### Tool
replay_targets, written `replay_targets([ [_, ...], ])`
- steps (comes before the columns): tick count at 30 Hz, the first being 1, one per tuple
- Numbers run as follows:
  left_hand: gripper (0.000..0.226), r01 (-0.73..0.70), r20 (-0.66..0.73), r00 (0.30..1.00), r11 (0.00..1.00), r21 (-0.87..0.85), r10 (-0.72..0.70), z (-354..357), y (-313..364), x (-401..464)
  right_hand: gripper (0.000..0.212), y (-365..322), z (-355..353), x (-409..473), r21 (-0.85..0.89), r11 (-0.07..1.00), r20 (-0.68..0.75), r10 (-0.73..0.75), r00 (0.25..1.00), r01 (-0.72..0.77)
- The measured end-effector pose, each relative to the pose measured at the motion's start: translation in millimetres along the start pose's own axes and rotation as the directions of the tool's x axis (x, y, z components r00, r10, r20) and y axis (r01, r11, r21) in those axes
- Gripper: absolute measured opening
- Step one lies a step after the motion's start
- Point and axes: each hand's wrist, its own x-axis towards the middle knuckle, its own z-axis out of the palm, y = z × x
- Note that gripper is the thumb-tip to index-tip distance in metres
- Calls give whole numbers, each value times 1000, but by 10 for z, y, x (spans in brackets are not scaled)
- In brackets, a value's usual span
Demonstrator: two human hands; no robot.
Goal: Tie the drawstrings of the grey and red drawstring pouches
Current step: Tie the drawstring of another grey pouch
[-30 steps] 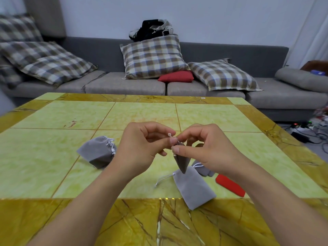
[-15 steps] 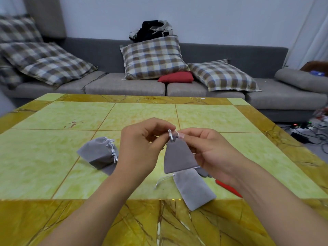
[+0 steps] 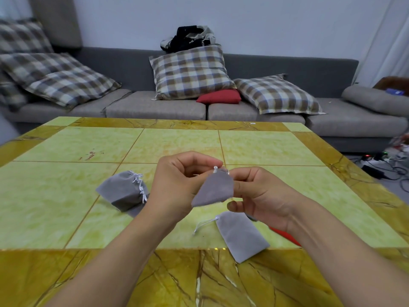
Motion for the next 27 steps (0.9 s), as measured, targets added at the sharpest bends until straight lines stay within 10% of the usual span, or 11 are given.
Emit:
replay_targets([
  [7, 15, -148, 72, 988, 973, 176, 137, -63, 18, 42, 36, -28, 40, -23, -21, 999, 10, 37, 999, -37],
  [16, 18, 86, 118, 990, 995, -42, -80, -117, -2, 71, 10, -48, 85, -3, -99, 995, -84, -24, 996, 15],
  [22, 15, 36, 28, 999, 993, -108, -33, -29, -36, 64, 12, -100, 104, -15, -262, 939, -217, -282, 934, 223],
  [27, 14, 269, 90, 963, 881, -390, -254, -5, -26, 45, 12, -130, 164, -58, -557, 724, -206, -596, 776, 407],
])
